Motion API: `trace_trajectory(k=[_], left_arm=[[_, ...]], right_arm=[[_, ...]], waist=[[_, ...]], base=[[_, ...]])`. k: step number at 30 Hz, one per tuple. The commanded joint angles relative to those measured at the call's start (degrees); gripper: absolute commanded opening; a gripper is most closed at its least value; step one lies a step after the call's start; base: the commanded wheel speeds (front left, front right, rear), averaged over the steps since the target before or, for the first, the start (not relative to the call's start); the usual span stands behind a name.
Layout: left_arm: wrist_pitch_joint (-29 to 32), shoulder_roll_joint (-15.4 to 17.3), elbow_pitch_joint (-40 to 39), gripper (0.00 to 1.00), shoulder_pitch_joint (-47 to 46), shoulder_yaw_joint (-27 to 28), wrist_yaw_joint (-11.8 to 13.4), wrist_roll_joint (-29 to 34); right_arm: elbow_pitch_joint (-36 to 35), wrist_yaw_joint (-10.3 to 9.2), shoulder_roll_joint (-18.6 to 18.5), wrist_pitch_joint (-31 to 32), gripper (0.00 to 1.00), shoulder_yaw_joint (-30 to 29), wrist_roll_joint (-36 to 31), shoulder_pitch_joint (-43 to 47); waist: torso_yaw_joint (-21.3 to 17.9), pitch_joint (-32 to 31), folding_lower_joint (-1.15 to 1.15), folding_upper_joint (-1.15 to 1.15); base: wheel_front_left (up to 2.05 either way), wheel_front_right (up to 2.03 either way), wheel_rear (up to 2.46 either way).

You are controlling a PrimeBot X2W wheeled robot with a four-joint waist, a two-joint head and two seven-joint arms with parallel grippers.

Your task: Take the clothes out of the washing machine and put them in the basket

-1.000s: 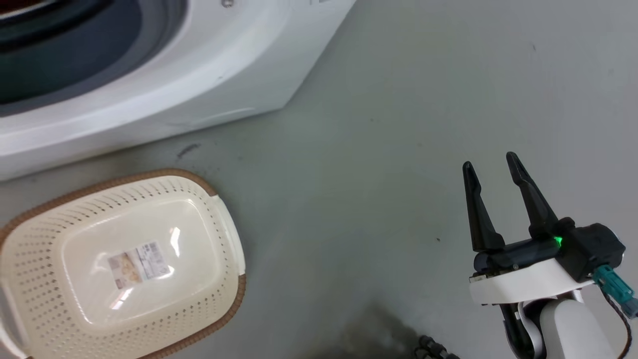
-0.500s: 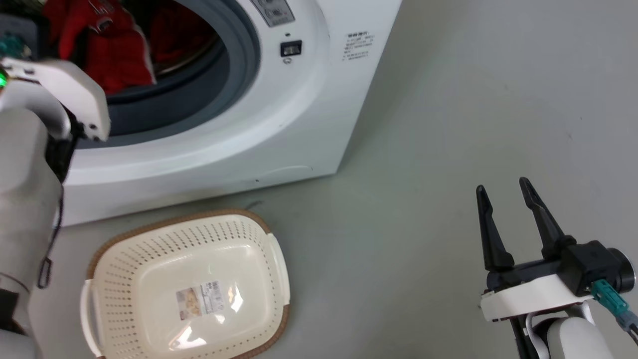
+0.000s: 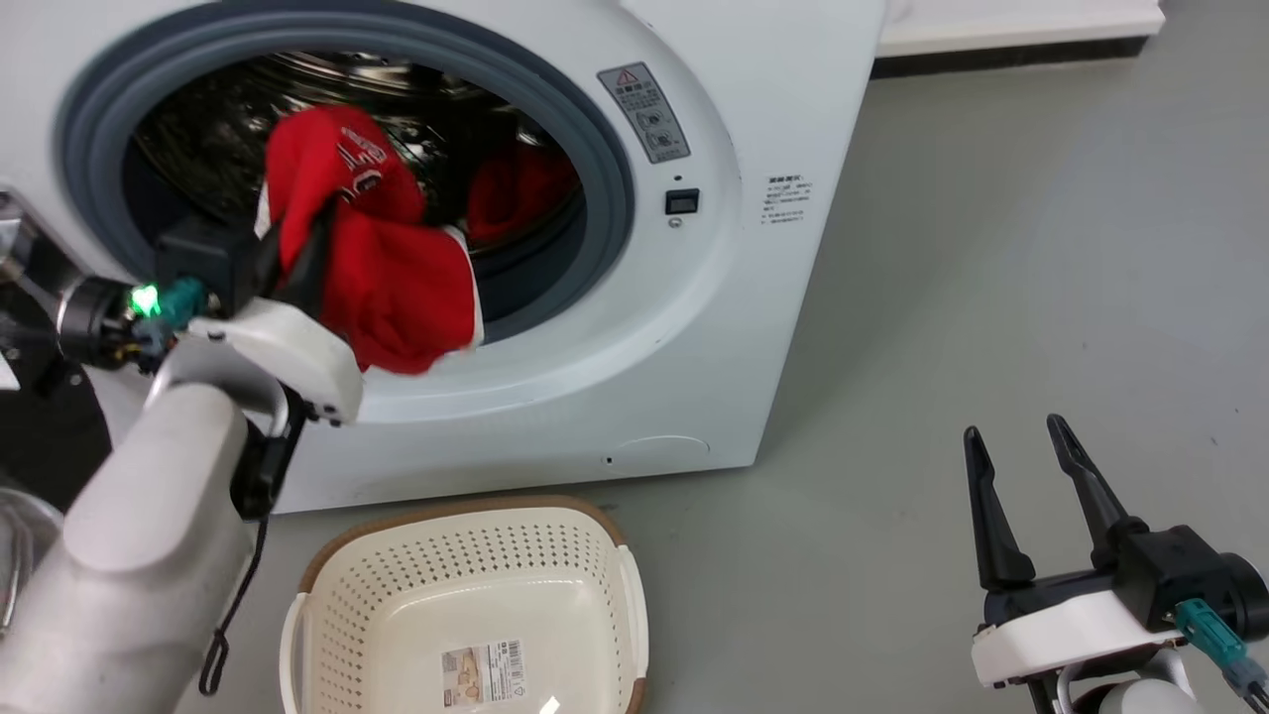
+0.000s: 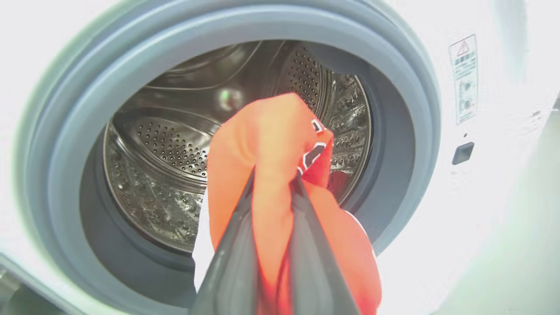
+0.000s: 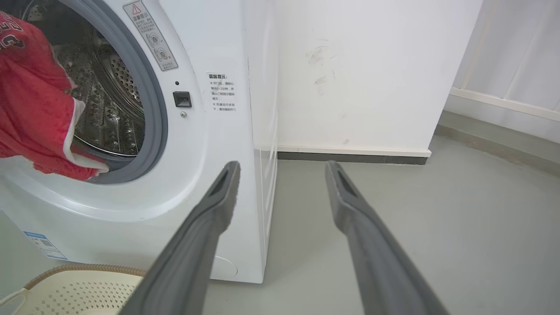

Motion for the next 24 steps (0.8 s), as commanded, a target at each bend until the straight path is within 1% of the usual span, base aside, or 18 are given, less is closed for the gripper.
trace_trajectory(k=[1, 6, 9, 14, 17, 20, 22, 23, 24], left_arm=[[-0.14, 0.12, -1.70, 0.00, 1.54, 0.40, 0.58, 0.11], [0.12, 1.12, -9.89, 0.00, 8.89, 0.28, 2.88, -0.33], [1.57, 1.77, -14.06, 0.00, 12.56, -0.71, 3.60, -0.54], [4.09, 2.88, -17.50, 0.00, 17.04, -2.27, 4.44, -1.04], [4.29, 2.67, -16.38, 0.00, 18.40, -2.84, 4.42, -1.32], [3.61, 1.94, -12.62, 0.00, 18.84, -3.20, 3.76, -1.61], [3.12, 1.20, -9.19, 0.00, 17.98, -3.37, 2.78, -1.98], [2.68, 0.63, -5.53, 0.00, 16.47, -4.01, 1.82, -1.30], [2.60, 0.17, -3.80, 0.00, 15.93, -4.12, 1.40, -1.49]], right_arm=[[0.04, -0.04, -0.04, -0.12, 1.00, -0.24, 0.02, 0.64], [0.01, -0.04, -0.04, -0.12, 1.00, -0.66, 0.00, 1.56], [-0.13, -0.04, -0.05, -0.12, 1.00, -0.89, 0.01, 1.54], [-0.51, -0.04, -0.04, -0.12, 1.00, -0.56, -0.35, 0.64], [-0.94, -0.04, -0.05, -0.12, 1.00, -0.49, -0.61, -0.15], [-1.40, -0.04, -0.05, -0.12, 1.00, -0.46, -0.83, -0.92], [-1.86, -0.04, -0.04, -0.12, 1.00, -0.51, -1.08, -1.60], [-2.26, -0.04, -0.04, -0.12, 1.00, -0.69, -1.29, -2.26], [-2.58, -0.04, -0.04, -0.12, 1.00, -0.69, -1.29, -2.60]], waist=[[0.94, -1.05, 0.01, 0.00], [1.67, -1.77, 0.01, 0.00], [2.11, -1.65, 0.01, 0.00], [2.22, 0.14, 0.01, 0.00], [1.73, 2.22, 0.01, 0.00], [0.89, 5.14, 0.01, 0.00], [0.24, 7.54, 0.01, 0.00], [-0.37, 10.06, 0.01, 0.00], [-0.74, 11.46, 0.01, 0.00]], base=[[0.00, 0.00, 0.00], [0.00, 0.00, 0.00], [0.00, 0.00, 0.00], [0.00, 0.00, 0.00], [0.00, 0.00, 0.00], [0.00, 0.00, 0.00], [0.00, 0.00, 0.00], [0.00, 0.00, 0.00], [0.00, 0.00, 0.00]])
